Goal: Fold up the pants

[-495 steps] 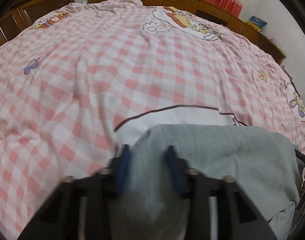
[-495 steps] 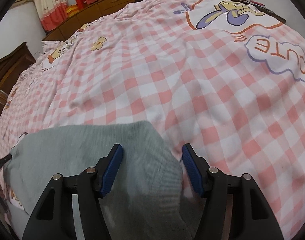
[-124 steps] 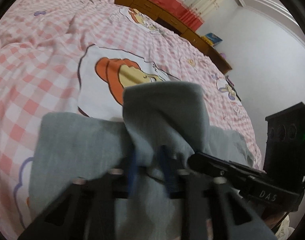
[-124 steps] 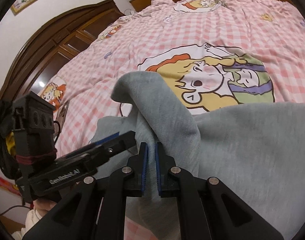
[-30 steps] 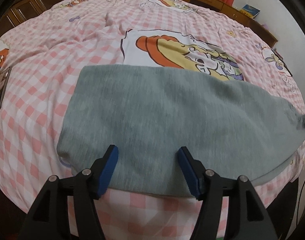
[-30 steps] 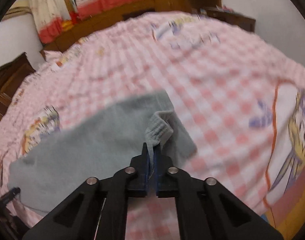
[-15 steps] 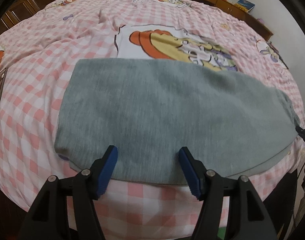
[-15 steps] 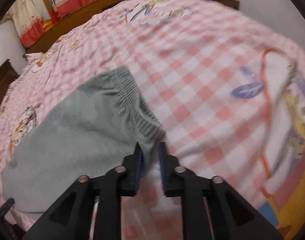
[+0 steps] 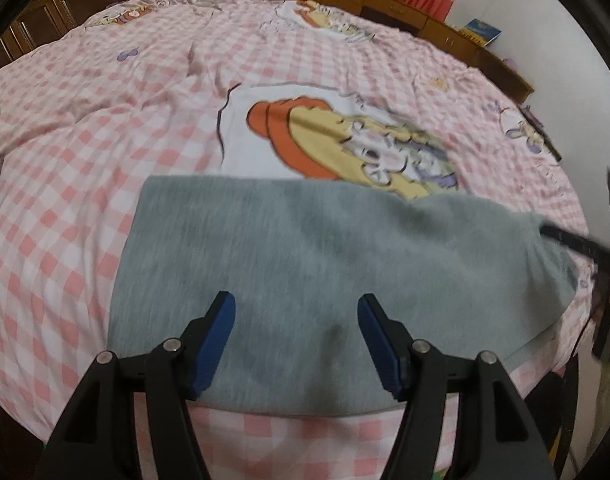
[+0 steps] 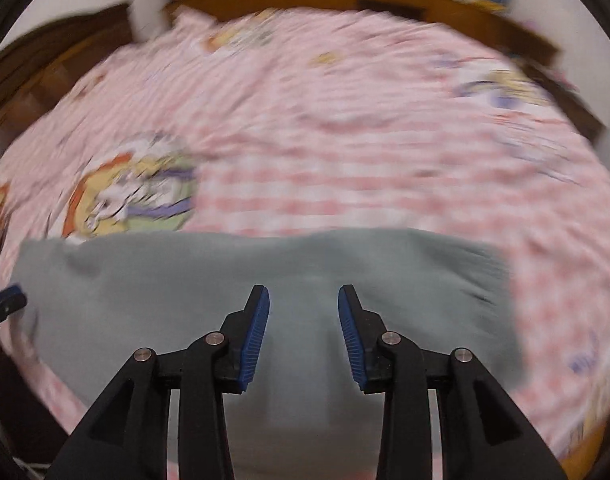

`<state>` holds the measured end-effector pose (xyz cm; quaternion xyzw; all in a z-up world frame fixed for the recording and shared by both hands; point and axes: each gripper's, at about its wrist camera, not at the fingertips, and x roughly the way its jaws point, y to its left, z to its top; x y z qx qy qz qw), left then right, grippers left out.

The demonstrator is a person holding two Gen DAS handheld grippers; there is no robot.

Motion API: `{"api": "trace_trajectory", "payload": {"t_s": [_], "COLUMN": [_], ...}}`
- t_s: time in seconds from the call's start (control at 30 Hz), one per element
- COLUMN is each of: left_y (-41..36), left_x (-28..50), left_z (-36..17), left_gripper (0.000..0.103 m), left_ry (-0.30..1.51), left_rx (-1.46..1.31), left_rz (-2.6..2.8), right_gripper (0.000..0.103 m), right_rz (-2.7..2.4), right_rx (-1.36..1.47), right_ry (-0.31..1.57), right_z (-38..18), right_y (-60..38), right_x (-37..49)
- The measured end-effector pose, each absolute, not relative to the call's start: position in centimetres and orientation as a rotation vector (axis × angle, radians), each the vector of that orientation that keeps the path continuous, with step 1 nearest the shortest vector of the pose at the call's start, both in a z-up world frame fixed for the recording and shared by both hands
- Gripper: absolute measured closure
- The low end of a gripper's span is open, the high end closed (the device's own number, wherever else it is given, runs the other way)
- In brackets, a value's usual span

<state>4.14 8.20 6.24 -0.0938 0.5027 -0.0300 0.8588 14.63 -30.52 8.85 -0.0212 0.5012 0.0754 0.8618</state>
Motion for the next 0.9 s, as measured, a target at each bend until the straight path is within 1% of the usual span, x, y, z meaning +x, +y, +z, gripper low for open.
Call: {"api": "trace_trajectory", "payload": {"t_s": [0.13, 0.27, 0.37, 0.47, 0.5, 0.53, 0.6, 0.83, 0.9], "left_y": [8.7, 8.4, 8.2, 7.9, 7.6, 7.3, 6.6, 4.3, 4.0], "left_x": [3.7, 3.3, 3.6, 4.6, 5.0, 5.4, 6.0, 8.5, 9.4], "left_z": [4.5, 4.7, 5.5, 6.1, 6.4, 6.7, 7.2, 8.3, 8.3], "left_gripper": [0.036, 0.036, 0.036, 0.036, 0.036, 0.036, 0.036, 0.036, 0.036], "left_ry": [1.100, 1.098, 1.089, 1.079, 1.073, 1.066, 1.052, 1.034, 1.043], "left_rx": [-0.210, -0.185, -0.192, -0.196, -0.190, -0.189, -0.186, -0.170, -0.186], "left_rz": [-0.047, -0.049, -0.081, -0.095, -0.095, -0.100, -0.119, -0.181, -0.206], "right_gripper": [0.066, 0.066, 0.066, 0.066, 0.064, 0.060, 0.057, 0.057, 0.057], "right_rz": [0.285, 0.525, 0.559, 0.568, 0.570, 0.567, 0.557, 0.577, 0.595], "right_rx": [-0.150, -0.210, -0.406, -0.485, -0.499, -0.512, -0.533, -0.405, -0.406], "right_ry": [1.061, 1.163, 1.165, 1.160, 1.162, 1.171, 1.199, 1.307, 1.312], "right_z": [8.2, 6.1, 4.8, 4.5, 4.3, 4.1, 3.2, 2.6, 3.1], "right_y": [-26.1, -23.2, -21.3, -20.7, -20.6, -20.6, -20.5, -21.8, -22.0], "right_x": [18.6, 21.8, 21.2, 20.8, 20.9, 21.1, 21.3, 22.3, 22.2]}}
